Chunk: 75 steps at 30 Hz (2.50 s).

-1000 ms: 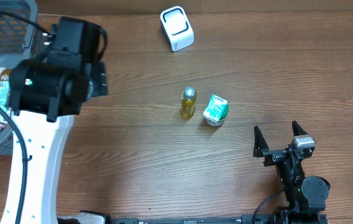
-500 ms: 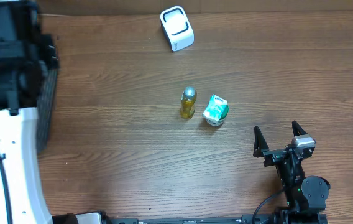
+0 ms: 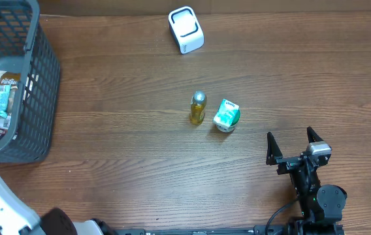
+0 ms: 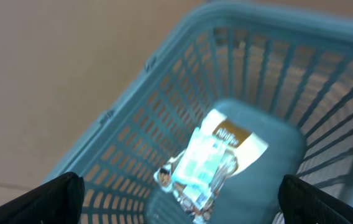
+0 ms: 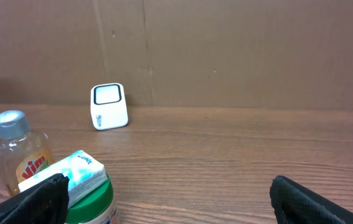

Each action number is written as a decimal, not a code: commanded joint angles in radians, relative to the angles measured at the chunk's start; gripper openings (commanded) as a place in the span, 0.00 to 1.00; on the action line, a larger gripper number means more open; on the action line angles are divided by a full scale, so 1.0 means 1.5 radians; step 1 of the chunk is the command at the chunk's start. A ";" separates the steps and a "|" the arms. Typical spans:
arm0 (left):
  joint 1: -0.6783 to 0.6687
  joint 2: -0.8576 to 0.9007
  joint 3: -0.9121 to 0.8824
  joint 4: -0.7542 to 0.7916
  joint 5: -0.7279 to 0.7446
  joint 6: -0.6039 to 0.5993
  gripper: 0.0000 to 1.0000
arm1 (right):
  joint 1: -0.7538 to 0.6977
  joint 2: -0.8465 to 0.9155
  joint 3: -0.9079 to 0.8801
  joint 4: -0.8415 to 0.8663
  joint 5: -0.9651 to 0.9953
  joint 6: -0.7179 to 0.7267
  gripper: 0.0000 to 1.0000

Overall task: Scan the item barcode
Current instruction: 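Move the open left gripper back over the basket, then lower the left gripper into the basket and grasp the brown snack bag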

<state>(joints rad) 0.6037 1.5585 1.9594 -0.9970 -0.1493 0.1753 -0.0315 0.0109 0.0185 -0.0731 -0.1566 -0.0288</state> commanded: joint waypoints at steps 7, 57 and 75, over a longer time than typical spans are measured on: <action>0.031 0.177 0.004 -0.039 0.036 0.056 0.99 | -0.002 -0.005 -0.007 0.002 0.004 0.003 1.00; 0.029 0.381 0.004 -0.111 -0.040 0.028 0.90 | -0.002 -0.005 -0.007 0.002 0.004 0.003 1.00; 0.035 0.426 0.004 -0.026 -0.040 0.049 1.00 | -0.002 -0.005 -0.007 0.002 0.004 0.003 1.00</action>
<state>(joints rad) 0.6441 2.1620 1.9594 -1.0451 -0.2028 0.2329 -0.0315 0.0109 0.0185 -0.0731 -0.1566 -0.0288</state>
